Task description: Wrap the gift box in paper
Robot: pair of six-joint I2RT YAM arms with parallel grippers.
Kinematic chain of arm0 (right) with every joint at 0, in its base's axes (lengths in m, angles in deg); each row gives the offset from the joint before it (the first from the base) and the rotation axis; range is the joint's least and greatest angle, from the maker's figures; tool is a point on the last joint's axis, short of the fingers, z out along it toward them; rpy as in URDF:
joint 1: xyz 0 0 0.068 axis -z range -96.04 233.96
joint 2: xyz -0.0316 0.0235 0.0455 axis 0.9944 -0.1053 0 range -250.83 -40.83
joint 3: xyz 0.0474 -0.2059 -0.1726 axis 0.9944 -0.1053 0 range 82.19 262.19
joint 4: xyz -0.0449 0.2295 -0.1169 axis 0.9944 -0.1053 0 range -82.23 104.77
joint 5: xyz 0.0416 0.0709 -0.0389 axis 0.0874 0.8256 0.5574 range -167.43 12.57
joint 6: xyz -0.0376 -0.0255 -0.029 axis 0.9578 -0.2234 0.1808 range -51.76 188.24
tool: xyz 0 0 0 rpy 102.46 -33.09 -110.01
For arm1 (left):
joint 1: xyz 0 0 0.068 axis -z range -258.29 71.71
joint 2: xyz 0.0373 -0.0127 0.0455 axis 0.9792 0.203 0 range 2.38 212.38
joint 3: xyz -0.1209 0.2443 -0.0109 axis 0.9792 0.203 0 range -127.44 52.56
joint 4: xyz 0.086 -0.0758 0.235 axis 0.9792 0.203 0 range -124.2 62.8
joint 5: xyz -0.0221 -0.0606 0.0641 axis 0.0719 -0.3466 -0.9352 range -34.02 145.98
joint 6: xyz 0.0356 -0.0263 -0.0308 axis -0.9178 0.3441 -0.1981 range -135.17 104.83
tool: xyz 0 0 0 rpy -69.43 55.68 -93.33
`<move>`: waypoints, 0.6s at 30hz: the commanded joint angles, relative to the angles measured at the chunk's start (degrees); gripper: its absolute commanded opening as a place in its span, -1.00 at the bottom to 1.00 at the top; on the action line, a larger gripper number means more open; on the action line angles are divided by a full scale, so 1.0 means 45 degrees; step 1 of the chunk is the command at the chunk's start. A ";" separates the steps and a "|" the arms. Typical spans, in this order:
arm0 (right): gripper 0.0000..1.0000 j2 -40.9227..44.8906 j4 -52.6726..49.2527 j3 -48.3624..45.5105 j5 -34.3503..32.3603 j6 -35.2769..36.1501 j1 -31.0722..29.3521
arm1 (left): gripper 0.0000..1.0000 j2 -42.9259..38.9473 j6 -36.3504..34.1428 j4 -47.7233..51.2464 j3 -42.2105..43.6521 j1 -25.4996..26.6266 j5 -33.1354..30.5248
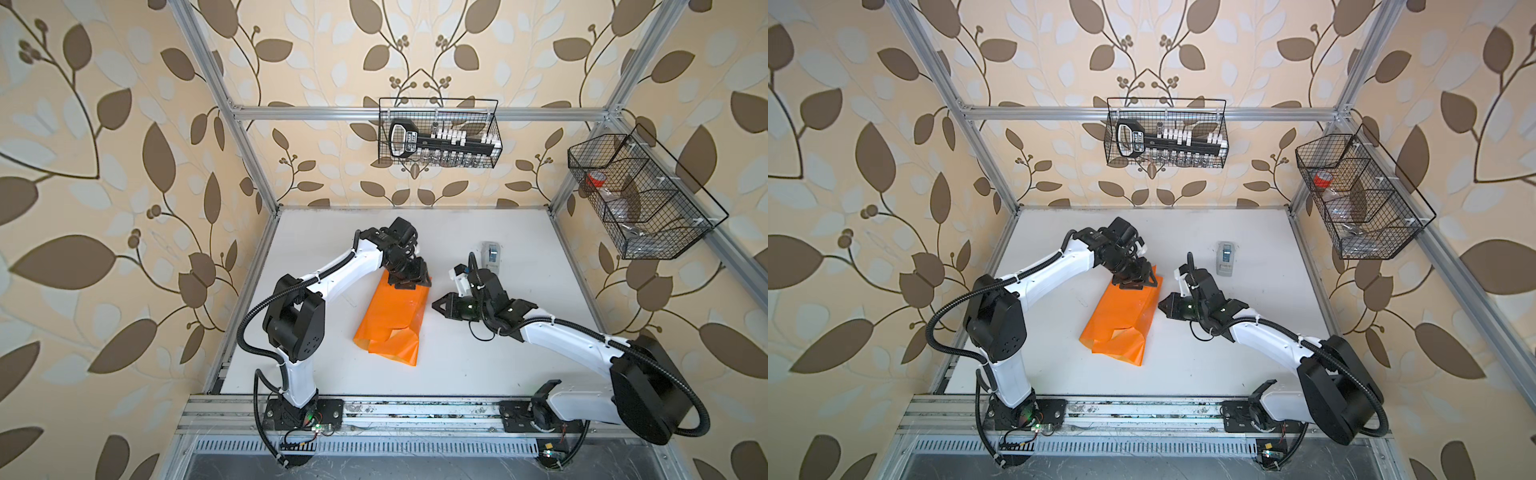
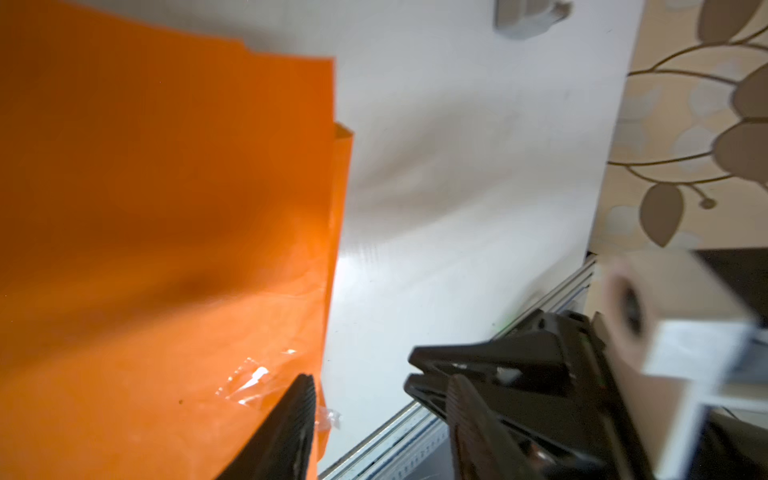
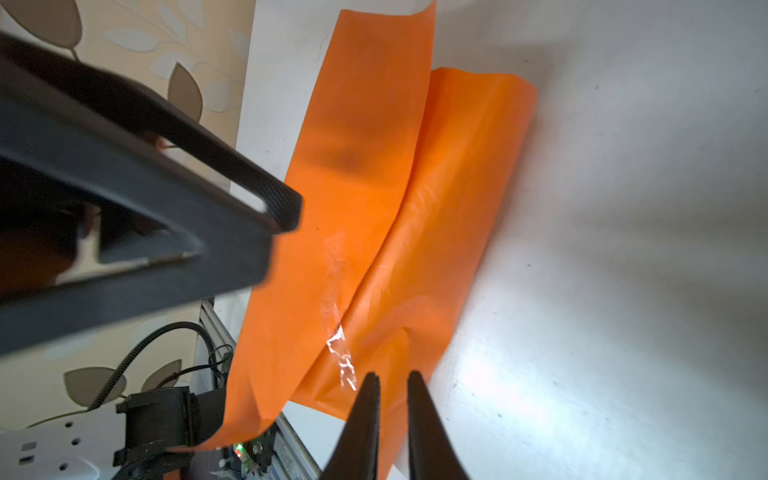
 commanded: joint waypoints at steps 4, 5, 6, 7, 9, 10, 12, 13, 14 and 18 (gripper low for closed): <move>-0.36 0.0408 -0.1034 -0.0295 0.0033 0.0581 0.0291 | 0.44 -0.0953 -0.0546 0.2017 -0.2321 0.0099 -0.0300; -0.30 0.0436 -0.1008 -0.0295 0.0062 0.0581 0.0340 | 0.46 -0.1092 -0.0670 0.2236 -0.2374 0.0088 -0.0552; -0.24 0.0440 -0.0943 -0.0281 0.0118 0.0571 0.0378 | 0.47 -0.1322 -0.0803 0.2555 -0.2377 0.0096 -0.0991; -0.19 0.0407 -0.0889 -0.0237 0.0176 0.0585 0.0418 | 0.49 -0.1560 -0.0951 0.2849 -0.2311 0.0086 -0.1520; -0.10 0.0259 -0.0750 -0.0147 0.0366 0.0639 0.0458 | 0.54 -0.2053 -0.1092 0.3239 -0.1897 0.0067 -0.2531; -0.07 0.0151 -0.0631 -0.0098 0.0531 0.0632 0.0455 | 0.59 -0.2329 -0.1143 0.3300 -0.1490 0.0029 -0.2901; -0.04 -0.0128 -0.0323 -0.0022 0.0909 0.0583 0.0445 | 0.65 -0.2931 -0.1229 0.3212 -0.0420 -0.0038 -0.3453; -0.03 -0.0236 -0.0129 -0.0032 0.1086 0.0502 0.0446 | 0.67 -0.3256 -0.1234 0.3105 0.0254 -0.0089 -0.3635; -0.03 -0.0330 0.0012 -0.0037 0.1190 0.0422 0.0441 | 0.67 -0.3564 -0.1229 0.2961 0.0973 -0.0139 -0.3661; -0.10 -0.0753 0.0632 -0.0051 0.1484 0.0041 0.0138 | 0.70 -0.4845 -0.0972 0.2304 0.3343 -0.0388 -0.4102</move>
